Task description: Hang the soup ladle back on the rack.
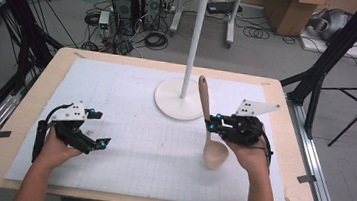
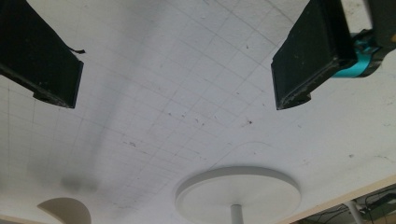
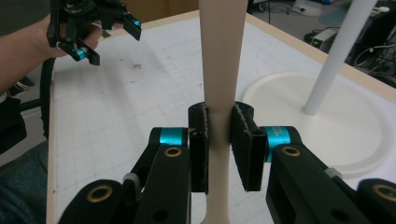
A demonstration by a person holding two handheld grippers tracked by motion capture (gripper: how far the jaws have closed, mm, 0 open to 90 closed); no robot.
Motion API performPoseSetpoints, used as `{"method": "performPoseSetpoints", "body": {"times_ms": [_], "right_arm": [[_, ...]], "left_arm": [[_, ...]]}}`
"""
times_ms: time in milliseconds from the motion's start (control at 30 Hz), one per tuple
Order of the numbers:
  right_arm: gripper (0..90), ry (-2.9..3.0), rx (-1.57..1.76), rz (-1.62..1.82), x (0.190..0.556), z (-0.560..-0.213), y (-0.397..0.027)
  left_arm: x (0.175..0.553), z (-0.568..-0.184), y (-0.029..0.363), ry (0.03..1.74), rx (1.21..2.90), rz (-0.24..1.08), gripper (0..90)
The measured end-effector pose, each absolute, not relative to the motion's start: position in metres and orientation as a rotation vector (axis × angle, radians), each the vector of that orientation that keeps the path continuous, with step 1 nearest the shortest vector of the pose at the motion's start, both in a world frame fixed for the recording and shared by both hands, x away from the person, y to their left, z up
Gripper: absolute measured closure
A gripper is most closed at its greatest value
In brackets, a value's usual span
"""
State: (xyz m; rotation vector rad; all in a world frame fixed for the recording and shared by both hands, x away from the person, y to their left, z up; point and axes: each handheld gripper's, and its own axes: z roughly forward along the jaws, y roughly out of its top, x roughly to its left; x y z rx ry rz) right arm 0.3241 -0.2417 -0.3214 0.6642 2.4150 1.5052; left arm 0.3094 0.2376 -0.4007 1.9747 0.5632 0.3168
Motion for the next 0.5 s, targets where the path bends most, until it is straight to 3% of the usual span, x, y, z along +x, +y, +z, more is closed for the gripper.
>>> {"method": "performPoseSetpoints", "body": {"times_ms": [500], "right_arm": [[77.8,2.391,0.673,1.486,0.338,-0.287,-0.261]], "left_arm": [[0.31,-0.401,0.237,0.563,1.977,0.315,2.5]]}}
